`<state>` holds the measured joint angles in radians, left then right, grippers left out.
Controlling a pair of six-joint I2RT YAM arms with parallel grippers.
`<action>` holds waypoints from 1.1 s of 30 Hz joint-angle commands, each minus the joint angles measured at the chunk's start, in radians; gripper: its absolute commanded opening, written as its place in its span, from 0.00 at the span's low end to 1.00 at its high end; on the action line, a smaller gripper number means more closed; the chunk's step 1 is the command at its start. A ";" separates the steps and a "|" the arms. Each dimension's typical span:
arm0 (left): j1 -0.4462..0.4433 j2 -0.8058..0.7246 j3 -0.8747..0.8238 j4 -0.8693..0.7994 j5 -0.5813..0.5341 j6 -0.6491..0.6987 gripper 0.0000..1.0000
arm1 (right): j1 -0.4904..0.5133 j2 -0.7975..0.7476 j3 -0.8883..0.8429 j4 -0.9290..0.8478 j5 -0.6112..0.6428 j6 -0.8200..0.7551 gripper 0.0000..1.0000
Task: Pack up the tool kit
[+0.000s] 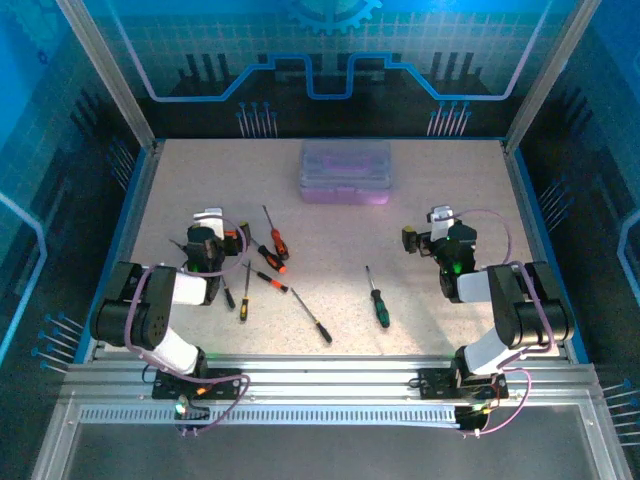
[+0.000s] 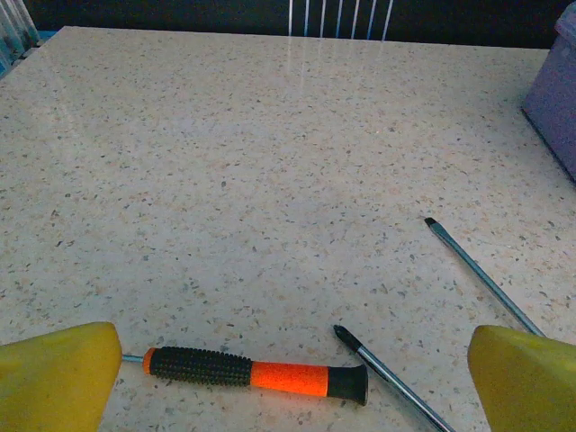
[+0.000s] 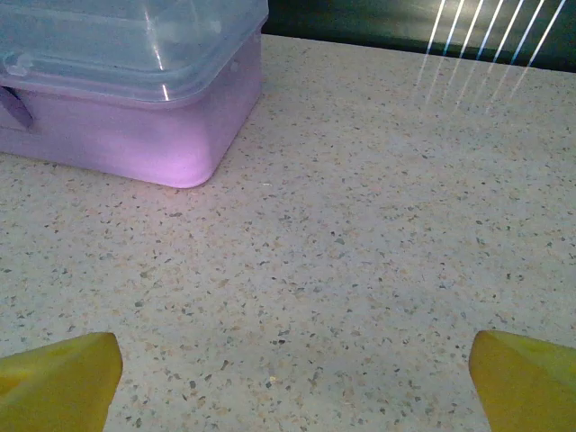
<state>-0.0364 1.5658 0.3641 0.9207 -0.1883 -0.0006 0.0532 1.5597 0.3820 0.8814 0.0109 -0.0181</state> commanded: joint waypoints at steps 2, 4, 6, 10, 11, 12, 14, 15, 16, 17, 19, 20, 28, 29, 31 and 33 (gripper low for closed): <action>0.007 -0.017 0.018 0.001 0.020 -0.002 0.99 | 0.006 -0.020 0.018 0.004 0.007 -0.003 1.00; 0.007 -0.017 0.018 0.001 0.020 -0.002 0.99 | 0.006 -0.020 0.017 0.005 0.009 -0.004 1.00; 0.007 -0.016 0.017 0.001 0.020 -0.002 0.99 | 0.005 -0.020 0.017 0.005 0.009 -0.005 1.00; 0.007 -0.016 0.017 0.001 0.021 -0.003 0.99 | 0.006 -0.020 0.018 0.005 0.009 -0.005 1.00; 0.007 -0.016 0.016 0.002 0.021 -0.002 0.99 | 0.006 -0.020 0.017 0.005 0.009 -0.005 1.00; 0.007 -0.016 0.018 0.001 0.021 -0.002 0.99 | 0.006 -0.020 0.017 0.005 0.009 -0.005 1.00; 0.007 -0.016 0.018 0.001 0.021 -0.002 0.99 | 0.006 -0.019 0.018 0.005 0.009 -0.005 1.00; 0.007 -0.016 0.017 0.002 0.021 -0.003 0.99 | 0.006 -0.020 0.018 0.005 0.009 -0.004 1.00; 0.007 -0.016 0.017 0.001 0.020 -0.002 0.99 | 0.005 -0.020 0.018 0.005 0.009 -0.005 1.00; 0.007 -0.016 0.017 0.001 0.021 -0.002 0.99 | 0.006 -0.020 0.018 0.005 0.009 -0.005 1.00; 0.007 -0.016 0.017 0.001 0.021 -0.003 0.99 | 0.005 -0.020 0.019 0.005 0.009 -0.005 1.00; 0.007 -0.016 0.018 0.002 0.021 -0.002 0.99 | 0.005 -0.020 0.018 0.004 0.009 -0.005 1.00; 0.007 -0.016 0.017 0.000 0.021 -0.002 0.99 | 0.006 -0.019 0.018 0.004 0.008 -0.003 1.00; 0.007 -0.016 0.018 0.001 0.021 -0.002 0.99 | 0.004 -0.020 0.018 0.004 0.005 -0.002 1.00; 0.009 -0.016 0.019 0.000 0.021 -0.003 0.99 | -0.009 -0.018 0.020 0.001 -0.015 0.008 1.00; 0.007 -0.017 0.018 0.000 0.023 -0.004 0.99 | -0.019 -0.020 0.018 0.007 -0.024 0.016 1.00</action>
<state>-0.0364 1.5658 0.3641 0.9207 -0.1856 -0.0006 0.0498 1.5597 0.3820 0.8810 0.0059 -0.0158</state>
